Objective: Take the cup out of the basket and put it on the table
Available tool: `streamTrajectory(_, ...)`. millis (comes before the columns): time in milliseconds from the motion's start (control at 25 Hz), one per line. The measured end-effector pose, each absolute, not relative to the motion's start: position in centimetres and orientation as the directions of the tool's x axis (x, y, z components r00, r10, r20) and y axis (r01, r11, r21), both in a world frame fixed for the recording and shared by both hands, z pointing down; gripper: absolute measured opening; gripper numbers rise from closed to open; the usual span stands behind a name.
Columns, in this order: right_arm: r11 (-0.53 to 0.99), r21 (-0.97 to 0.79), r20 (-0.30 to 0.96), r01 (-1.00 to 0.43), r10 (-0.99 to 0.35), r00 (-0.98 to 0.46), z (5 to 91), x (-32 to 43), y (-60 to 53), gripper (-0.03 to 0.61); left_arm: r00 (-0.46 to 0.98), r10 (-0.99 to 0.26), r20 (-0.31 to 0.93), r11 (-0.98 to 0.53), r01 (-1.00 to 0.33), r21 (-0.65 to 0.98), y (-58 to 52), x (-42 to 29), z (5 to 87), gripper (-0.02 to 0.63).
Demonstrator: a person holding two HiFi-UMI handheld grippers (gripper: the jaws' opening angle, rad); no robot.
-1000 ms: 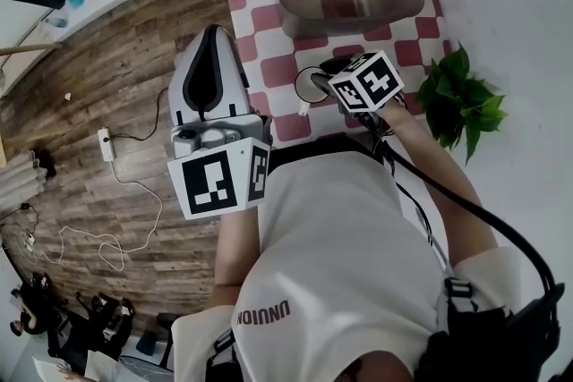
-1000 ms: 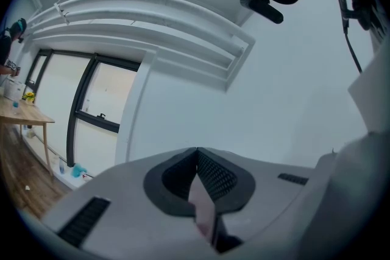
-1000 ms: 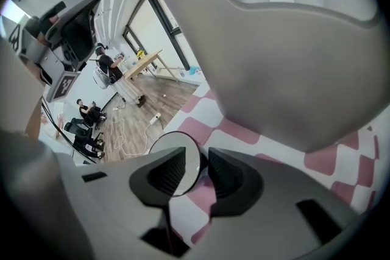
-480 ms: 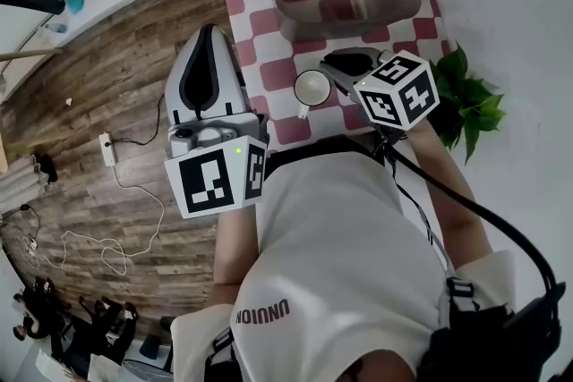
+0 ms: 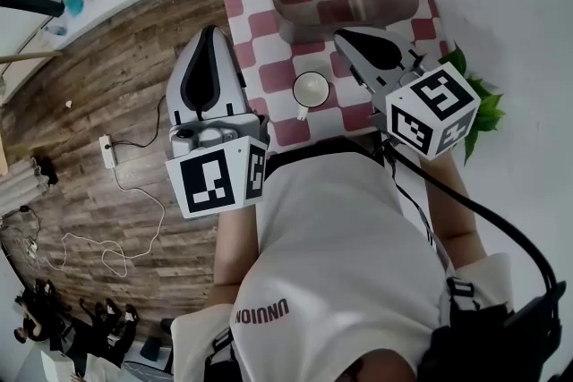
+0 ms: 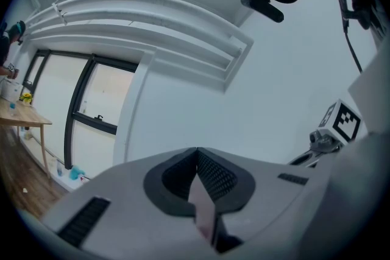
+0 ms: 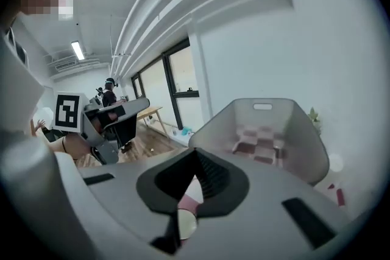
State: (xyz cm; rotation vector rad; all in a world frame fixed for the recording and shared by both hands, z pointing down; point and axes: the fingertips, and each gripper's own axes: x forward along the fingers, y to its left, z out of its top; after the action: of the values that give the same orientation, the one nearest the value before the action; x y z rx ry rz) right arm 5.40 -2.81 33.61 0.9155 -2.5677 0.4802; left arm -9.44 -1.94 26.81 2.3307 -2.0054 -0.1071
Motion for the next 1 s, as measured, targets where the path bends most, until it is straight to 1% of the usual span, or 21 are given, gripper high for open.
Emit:
streamTrajectory(120,0.715,-0.165,0.422,-0.679,-0.572,-0.704,32.9,5.9,-3.5,0.015,0.150,-0.989,-0.009,-0.150,-0.984,0.095,-2.0,-9.3,26.9,0.012)
streamTrajectory(360,0.693,-0.172,0.375,-0.700,-0.612,-0.697,32.0,6.3,-4.1,0.015,0.151,-0.989,-0.012,-0.151,-0.984,0.094,-2.0,-9.3,26.7,0.012)
streamTrajectory(760,0.684,-0.180,0.326,-0.707,-0.637,-0.699,31.1,6.7,-4.2,0.014,0.153,-0.988,-0.013,-0.154,-0.984,0.093,-1.8,-9.1,26.7,0.014)
streamTrajectory(1000,0.687,-0.176,0.318,-0.705,-0.638,-0.701,30.9,6.7,-4.1,0.014,0.157,-0.987,-0.016,-0.158,-0.983,0.089,-1.8,-9.0,26.5,0.012)
